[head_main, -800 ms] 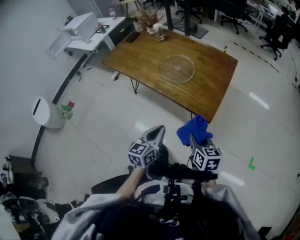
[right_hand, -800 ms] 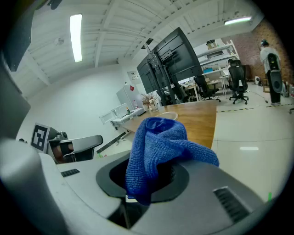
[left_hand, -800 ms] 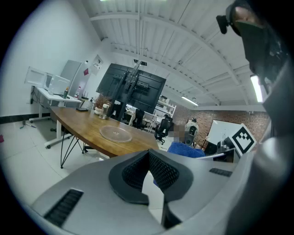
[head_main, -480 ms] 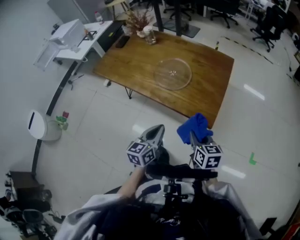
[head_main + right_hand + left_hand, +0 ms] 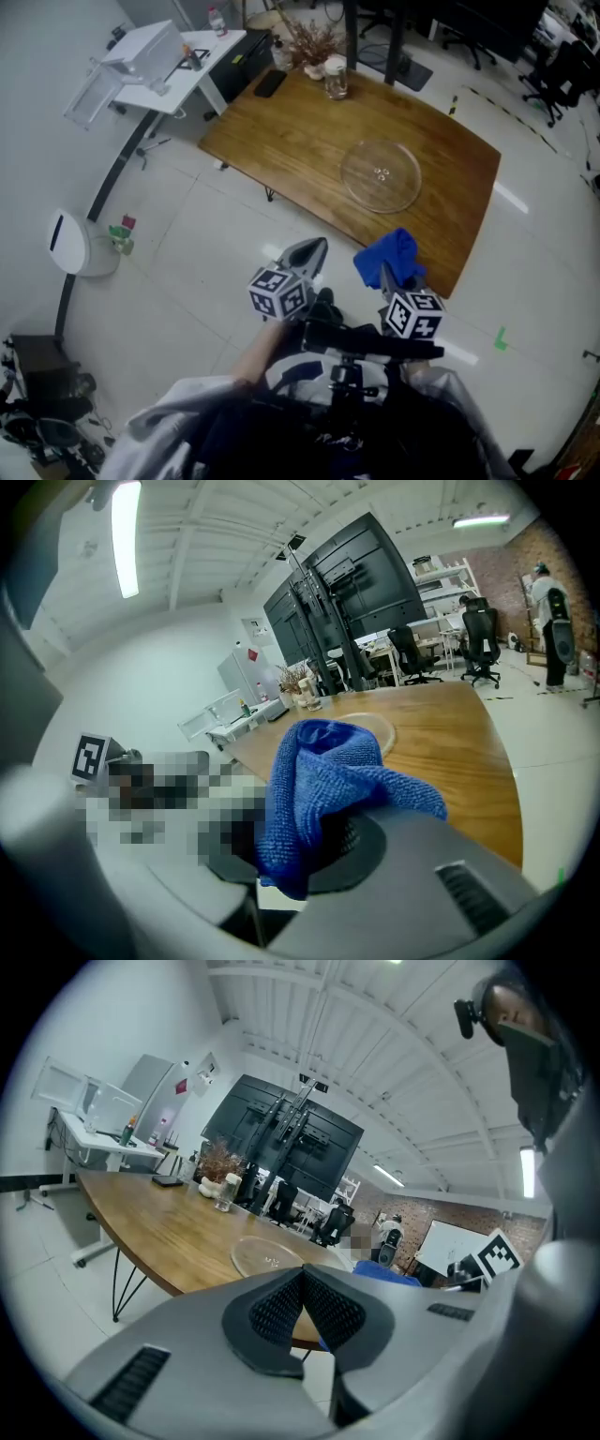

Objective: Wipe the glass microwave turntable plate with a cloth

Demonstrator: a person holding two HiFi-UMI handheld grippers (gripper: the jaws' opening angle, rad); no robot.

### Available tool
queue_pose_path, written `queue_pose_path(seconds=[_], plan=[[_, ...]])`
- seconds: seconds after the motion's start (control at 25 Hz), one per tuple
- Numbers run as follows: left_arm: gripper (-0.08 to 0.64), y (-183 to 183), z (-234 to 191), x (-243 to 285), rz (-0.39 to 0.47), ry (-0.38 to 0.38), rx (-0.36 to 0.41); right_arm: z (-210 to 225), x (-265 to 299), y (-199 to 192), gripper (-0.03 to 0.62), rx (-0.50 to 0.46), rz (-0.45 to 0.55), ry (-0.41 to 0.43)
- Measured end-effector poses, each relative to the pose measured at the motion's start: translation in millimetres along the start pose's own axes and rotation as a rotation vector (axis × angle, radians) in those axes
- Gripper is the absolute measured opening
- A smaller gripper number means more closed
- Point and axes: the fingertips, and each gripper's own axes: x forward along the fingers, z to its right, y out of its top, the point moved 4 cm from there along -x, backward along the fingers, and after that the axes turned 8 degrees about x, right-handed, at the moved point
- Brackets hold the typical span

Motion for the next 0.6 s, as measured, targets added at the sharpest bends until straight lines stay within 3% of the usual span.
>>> queue_pose_path(seconds=[0.32, 0.6], plan=[[-0.003, 13.4, -65.8, 39.3, -0.043, -0.088, -0.048, -8.5, 33.0, 23.0, 0.081, 0.052, 0.057, -0.108], [-0.003, 4.7, -66.8, 70.4, -0.104, -0.161, -0.072, 6.7, 30.8, 30.2, 0.081, 0.08, 0.057, -0.195]])
